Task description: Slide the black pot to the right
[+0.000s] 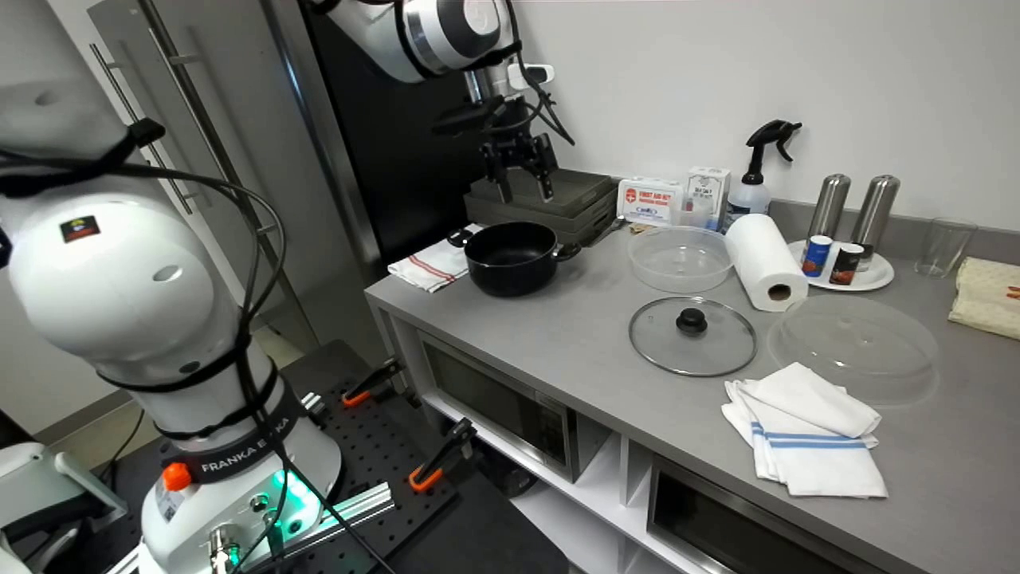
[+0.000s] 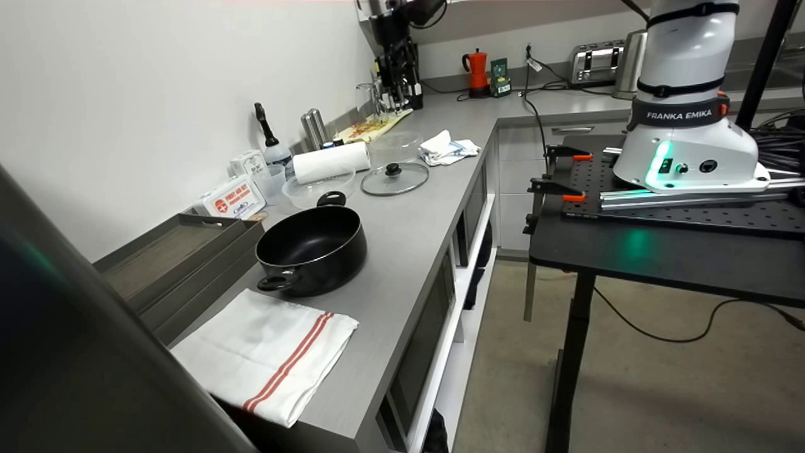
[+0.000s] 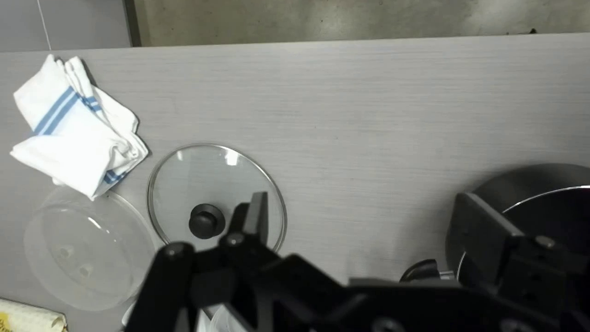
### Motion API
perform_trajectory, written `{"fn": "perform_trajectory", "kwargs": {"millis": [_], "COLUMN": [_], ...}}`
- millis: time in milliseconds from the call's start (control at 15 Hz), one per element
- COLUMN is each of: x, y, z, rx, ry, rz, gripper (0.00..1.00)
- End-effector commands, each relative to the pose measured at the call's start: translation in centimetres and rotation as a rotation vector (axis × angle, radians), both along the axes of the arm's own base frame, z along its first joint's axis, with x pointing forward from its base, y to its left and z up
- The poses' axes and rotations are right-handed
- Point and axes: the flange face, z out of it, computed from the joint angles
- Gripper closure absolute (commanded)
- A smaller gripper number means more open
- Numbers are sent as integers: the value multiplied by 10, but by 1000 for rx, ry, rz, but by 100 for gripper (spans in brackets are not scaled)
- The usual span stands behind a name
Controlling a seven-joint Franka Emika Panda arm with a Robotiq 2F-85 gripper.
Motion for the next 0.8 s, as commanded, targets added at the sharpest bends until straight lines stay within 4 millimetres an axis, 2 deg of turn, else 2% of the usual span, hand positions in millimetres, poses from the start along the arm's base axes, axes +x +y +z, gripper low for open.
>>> {"fn": "perform_trajectory", "kwargs": {"millis": [0,400,733], "x": [62,139,178], "y": [12,22,35], "z": [-20,-49,-75], "rx": [-56,-53,-28], "ry": [-2,-3,10], "rz": [-12,-6,5], "gripper": [0,0,0]}}
